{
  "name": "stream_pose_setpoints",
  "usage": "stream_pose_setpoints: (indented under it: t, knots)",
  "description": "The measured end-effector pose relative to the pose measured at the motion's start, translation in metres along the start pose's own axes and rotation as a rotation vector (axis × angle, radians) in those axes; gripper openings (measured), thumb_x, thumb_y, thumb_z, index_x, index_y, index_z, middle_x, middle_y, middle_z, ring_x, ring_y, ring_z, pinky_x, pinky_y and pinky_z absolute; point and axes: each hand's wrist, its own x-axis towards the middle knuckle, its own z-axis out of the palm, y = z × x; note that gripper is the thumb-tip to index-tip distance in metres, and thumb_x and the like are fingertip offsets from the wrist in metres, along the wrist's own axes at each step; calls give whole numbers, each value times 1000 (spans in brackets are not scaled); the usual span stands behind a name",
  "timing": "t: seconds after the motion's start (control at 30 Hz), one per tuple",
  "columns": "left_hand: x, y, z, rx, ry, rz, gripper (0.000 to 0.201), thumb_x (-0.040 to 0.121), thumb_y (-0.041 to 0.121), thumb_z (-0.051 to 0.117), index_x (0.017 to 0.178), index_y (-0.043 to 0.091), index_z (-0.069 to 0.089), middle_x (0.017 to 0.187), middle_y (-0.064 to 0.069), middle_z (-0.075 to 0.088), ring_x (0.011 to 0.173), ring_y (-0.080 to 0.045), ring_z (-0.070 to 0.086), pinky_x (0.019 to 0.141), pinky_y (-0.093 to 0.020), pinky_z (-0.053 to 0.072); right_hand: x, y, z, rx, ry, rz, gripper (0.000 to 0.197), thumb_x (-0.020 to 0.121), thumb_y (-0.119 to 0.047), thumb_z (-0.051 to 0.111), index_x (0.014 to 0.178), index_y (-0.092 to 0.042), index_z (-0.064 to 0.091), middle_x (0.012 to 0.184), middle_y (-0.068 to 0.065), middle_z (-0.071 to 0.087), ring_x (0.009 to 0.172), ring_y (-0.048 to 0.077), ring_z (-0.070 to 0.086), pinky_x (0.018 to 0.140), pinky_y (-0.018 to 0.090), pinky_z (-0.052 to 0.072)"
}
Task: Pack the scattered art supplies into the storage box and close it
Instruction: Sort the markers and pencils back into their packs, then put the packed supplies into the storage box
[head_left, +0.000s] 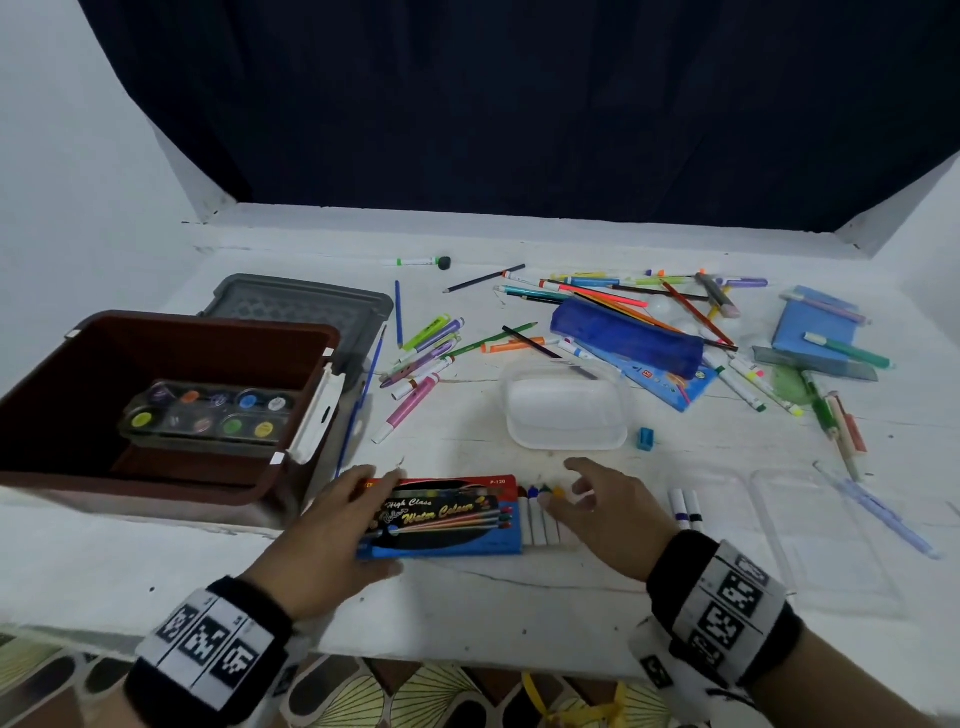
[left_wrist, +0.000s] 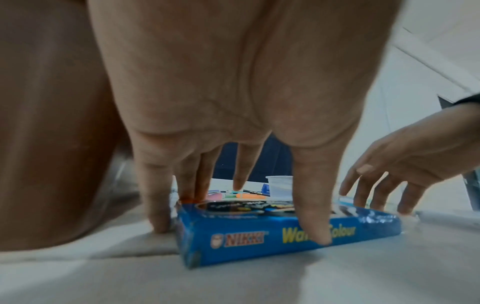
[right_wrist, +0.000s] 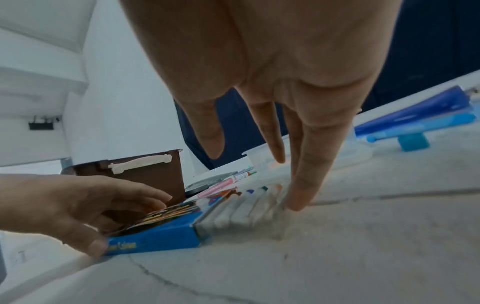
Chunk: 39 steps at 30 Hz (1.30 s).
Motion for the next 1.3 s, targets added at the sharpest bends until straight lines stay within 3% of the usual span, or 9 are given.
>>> stream_pose_setpoints:
  t: [0.17,0.37,0.5,0.63,0.83,0.93,1.1,1.2,1.3]
  knots:
    - [1,10,1,-260,175,3,72,87,47,71,149,34,38,135,12,45,123,-2,46,105,-17,37,-1,-11,19,128,34,3,62,90,-49,60,142,-21,43,124,2,56,107,16,58,95,33,49]
    - [2,23,6,-336,167,63,64,89,52,60,147,28,44,129,12,47,118,1,47,94,-1,31,-3,-25,45,-21,61,-101,61,91,-51,57,143,-23,40,117,3,50,105,16,47,90,25,40]
    - [-5,8,3,-444,192,74,66,84,58,58,143,29,48,130,17,47,121,3,48,108,-19,40,-1,-28,40,-290,57,-151,74,80,-63,61,141,-27,38,124,0,43,116,21,42,97,37,45]
    - [-15,-9,7,-540,209,43,67,80,74,57,137,38,51,130,25,46,127,-2,49,107,-37,47,13,-39,44,-465,-124,-325,101,71,-65,70,150,-23,23,142,-1,37,128,21,36,107,39,38]
    - [-31,5,-1,-540,258,38,53,84,56,59,135,41,52,132,25,46,128,2,46,93,-9,46,36,-49,42,-643,-210,-399,82,61,-65,76,125,-23,48,116,-1,46,107,21,46,91,38,47]
    - [-43,16,-19,-567,294,32,46,87,52,60,132,44,54,127,35,53,125,11,47,99,-14,43,33,-45,33,-561,-208,-354,82,56,-62,79,121,-25,46,111,-1,43,102,18,41,89,35,45]
    - [-57,37,-53,-779,350,48,25,91,43,64,114,33,68,102,0,74,99,-15,71,90,-28,55,15,-34,0,-250,-118,-306,80,52,-62,83,116,-32,46,106,-6,44,100,13,43,87,32,44]
    - [-63,55,-65,-809,491,68,26,88,31,62,112,23,70,89,-6,72,78,-13,69,73,-19,52,6,-25,-11,-88,31,-348,78,47,-63,84,112,-38,48,106,-11,47,100,8,47,88,32,47]
    - [-63,60,-73,-851,637,98,26,89,21,60,113,16,68,82,-11,68,69,-22,64,67,-29,53,2,-28,-13,103,139,-441,75,45,-62,85,108,-43,51,108,-16,50,102,3,52,89,32,50]
